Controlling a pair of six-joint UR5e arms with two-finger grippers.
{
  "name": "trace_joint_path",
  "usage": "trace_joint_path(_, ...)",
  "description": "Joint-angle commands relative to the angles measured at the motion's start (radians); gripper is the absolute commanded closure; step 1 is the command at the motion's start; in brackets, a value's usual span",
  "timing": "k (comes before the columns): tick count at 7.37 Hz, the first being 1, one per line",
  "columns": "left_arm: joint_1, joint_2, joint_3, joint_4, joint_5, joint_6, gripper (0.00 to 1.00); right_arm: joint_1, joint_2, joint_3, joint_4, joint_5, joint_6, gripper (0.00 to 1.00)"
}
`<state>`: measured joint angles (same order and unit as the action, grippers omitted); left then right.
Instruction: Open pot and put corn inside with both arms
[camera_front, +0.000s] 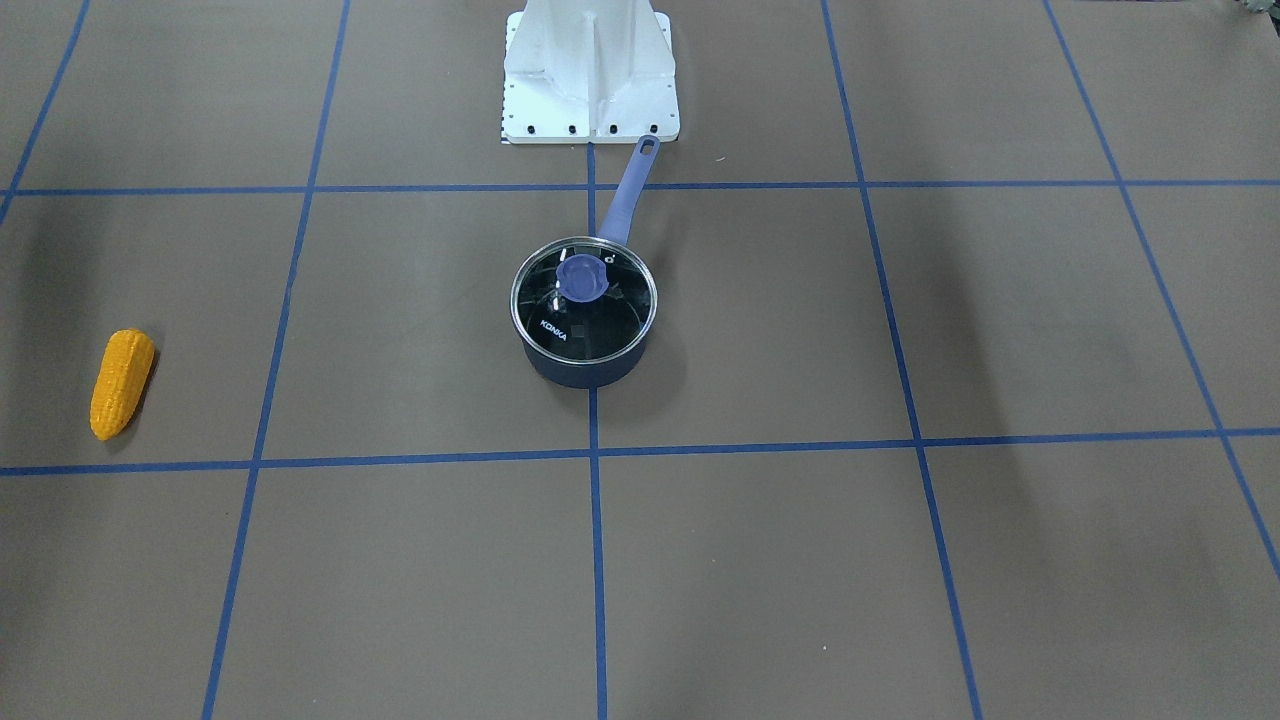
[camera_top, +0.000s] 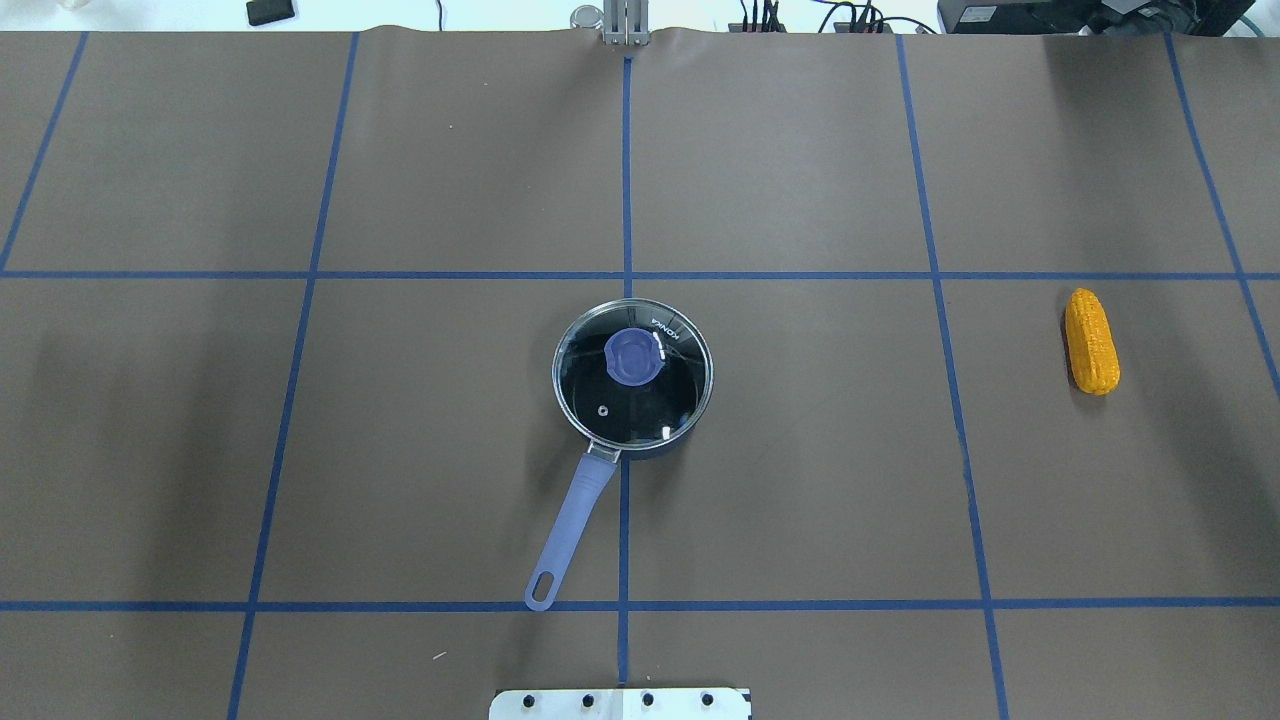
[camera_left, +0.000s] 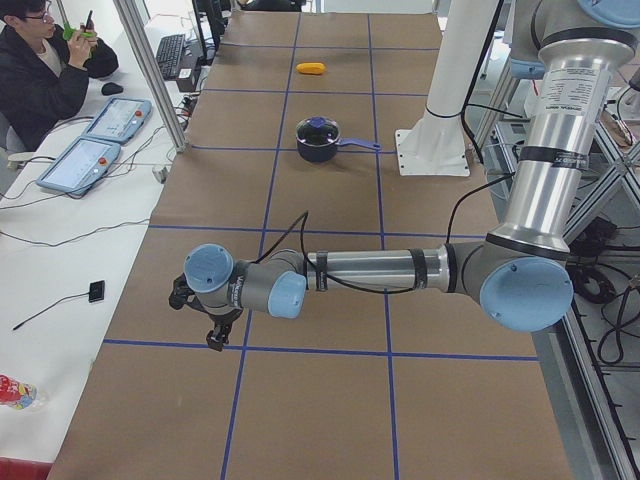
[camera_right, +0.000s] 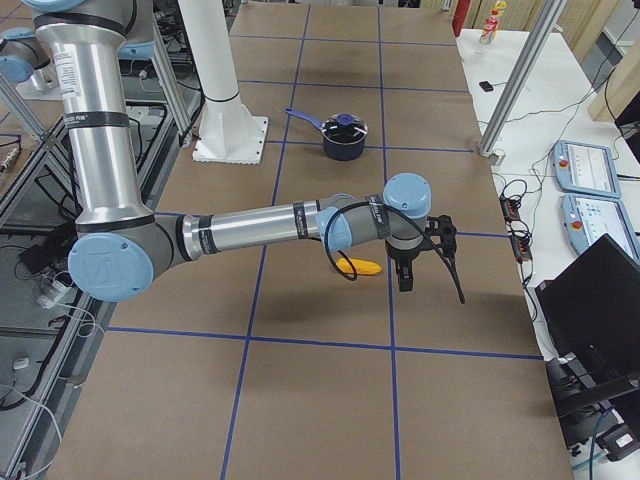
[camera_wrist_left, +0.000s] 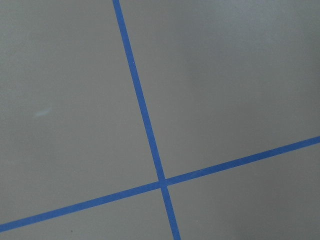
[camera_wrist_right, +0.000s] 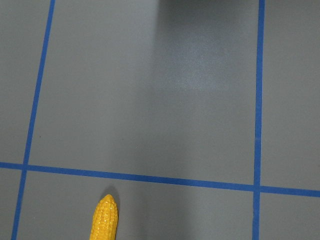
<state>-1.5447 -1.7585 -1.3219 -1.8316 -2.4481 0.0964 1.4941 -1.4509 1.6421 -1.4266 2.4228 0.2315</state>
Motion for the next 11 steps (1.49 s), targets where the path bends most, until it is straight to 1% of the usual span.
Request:
trace_joint_path(1,0.000,0.004,-0.003,0.000,0.000,0.000,0.02,0.000,0.001,-0.002,0.000,-0.002,0.002,0.00)
trace_joint_path(3,0.000,0.005,-0.013,0.002,-0.017,-0.001,0.02,0.000,0.015,0.008,0.001,-0.007,0.005,0.00)
trace_joint_path(4,0.000,-0.004,-0.017,0.002,-0.017,-0.006,0.02,0.000,-0.005,0.005,0.002,-0.007,-0.003,0.00)
trace_joint_path(5,0.003,-0.015,-0.061,0.009,-0.019,-0.085,0.02,0.000,-0.023,0.011,0.015,-0.007,0.008,0.00)
trace_joint_path(6,0.029,-0.051,-0.160,0.017,-0.023,-0.276,0.02,-0.026,0.004,0.008,0.020,-0.005,0.032,0.00)
trace_joint_path(8,0.200,-0.097,-0.306,0.052,-0.017,-0.560,0.02,-0.130,0.044,0.007,0.031,-0.011,0.141,0.00)
trace_joint_path(9,0.274,-0.169,-0.348,0.081,-0.014,-0.715,0.02,-0.177,0.072,0.002,0.029,-0.016,0.155,0.00)
trace_joint_path(10,0.373,-0.194,-0.415,0.090,0.015,-0.863,0.03,-0.213,0.073,-0.002,0.029,-0.052,0.158,0.00)
trace_joint_path(11,0.484,-0.232,-0.469,0.095,0.114,-1.020,0.03,-0.242,0.075,-0.005,0.029,-0.065,0.161,0.00)
